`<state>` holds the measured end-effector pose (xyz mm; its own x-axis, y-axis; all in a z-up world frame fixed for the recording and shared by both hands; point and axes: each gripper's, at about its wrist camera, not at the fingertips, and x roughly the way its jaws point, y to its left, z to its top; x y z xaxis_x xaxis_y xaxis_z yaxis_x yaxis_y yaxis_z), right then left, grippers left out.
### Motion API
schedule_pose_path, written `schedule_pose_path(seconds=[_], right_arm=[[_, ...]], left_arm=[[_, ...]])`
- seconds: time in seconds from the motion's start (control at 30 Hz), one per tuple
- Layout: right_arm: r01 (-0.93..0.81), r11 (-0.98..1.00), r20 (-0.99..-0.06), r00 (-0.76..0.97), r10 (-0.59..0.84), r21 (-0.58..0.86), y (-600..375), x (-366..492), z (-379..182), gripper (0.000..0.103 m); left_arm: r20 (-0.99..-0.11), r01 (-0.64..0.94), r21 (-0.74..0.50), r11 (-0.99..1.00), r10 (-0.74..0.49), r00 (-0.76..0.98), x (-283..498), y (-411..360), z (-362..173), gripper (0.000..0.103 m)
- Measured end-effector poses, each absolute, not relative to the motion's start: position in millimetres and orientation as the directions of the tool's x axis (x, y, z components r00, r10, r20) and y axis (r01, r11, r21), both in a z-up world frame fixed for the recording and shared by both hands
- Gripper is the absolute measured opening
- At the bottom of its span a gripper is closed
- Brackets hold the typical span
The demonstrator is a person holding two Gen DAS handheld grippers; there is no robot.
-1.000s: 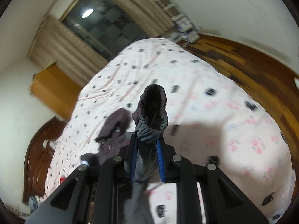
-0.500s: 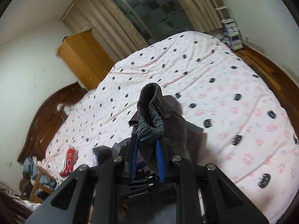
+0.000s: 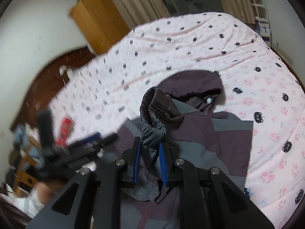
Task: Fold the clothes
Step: 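Lift the cuff with the right gripper and lay it across the jacket body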
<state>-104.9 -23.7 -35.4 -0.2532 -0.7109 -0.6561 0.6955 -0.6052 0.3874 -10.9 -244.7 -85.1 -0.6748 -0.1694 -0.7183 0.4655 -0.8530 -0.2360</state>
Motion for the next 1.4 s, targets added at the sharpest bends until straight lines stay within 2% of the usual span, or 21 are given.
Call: schedule_pose_path(seconds=[0.33,0.6,0.7,0.73,0.8,0.87,1.03,1.17,1.33,1.4], right_arm=[[0.752,-0.61,-0.785,-0.212,-0.582,0.249,-82.3,-73.2,-89.6,0.019],[0.763,-0.621,-0.825,-0.226,-0.518,0.181,-107.1,-60.1,-118.0,0.019],[0.771,-0.621,-0.841,-0.237,-0.487,0.142,-113.9,-53.8,-126.8,0.025],[0.778,-0.614,-0.839,-0.241,-0.487,0.133,-114.8,-49.8,-127.0,0.026],[0.793,-0.597,-0.832,-0.248,-0.496,0.119,-115.5,-41.9,-125.5,0.04],[0.816,-0.569,-0.819,-0.259,-0.513,0.099,-115.7,-31.3,-118.4,0.049],[0.883,-0.454,-0.777,-0.202,-0.596,0.119,-104.6,-10.9,-89.6,0.049],[0.886,-0.437,-0.728,-0.2,-0.656,0.151,-80.9,-15.5,-65.7,0.049],[0.81,-0.574,-0.699,-0.341,-0.629,0.122,-47.4,-50.8,-53.5,0.049],[0.756,-0.643,-0.716,-0.383,-0.584,0.121,-37.9,-72.2,-60.4,0.041]], left_arm=[[-0.721,0.477,-0.243,-0.845,-0.171,-0.671,-0.3,-255.4,-92.2,0.079],[-0.734,0.513,-0.246,-0.823,-0.188,-0.653,8.3,-269.8,-98.7,0.079],[-0.737,0.515,-0.246,-0.821,-0.187,-0.65,9.4,-272.2,-100.5,0.079],[-0.738,0.514,-0.246,-0.822,-0.186,-0.649,9.1,-272.5,-101.0,0.079],[-0.741,0.511,-0.246,-0.823,-0.181,-0.647,7.7,-272.4,-102.0,0.079],[-0.744,0.508,-0.246,-0.825,-0.175,-0.644,6.3,-272.3,-103.1,0.079],[-0.75,0.488,-0.236,-0.84,-0.161,-0.641,0.6,-268.0,-104.1,0.079],[-0.753,0.461,-0.216,-0.861,-0.153,-0.64,-6.8,-259.9,-103.3,0.08],[-0.753,0.393,-0.223,-0.892,-0.099,-0.651,-21.7,-243.2,-102.3,0.079],[-0.758,0.345,-0.22,-0.912,-0.063,-0.649,-32.0,-231.5,-105.5,0.079]])
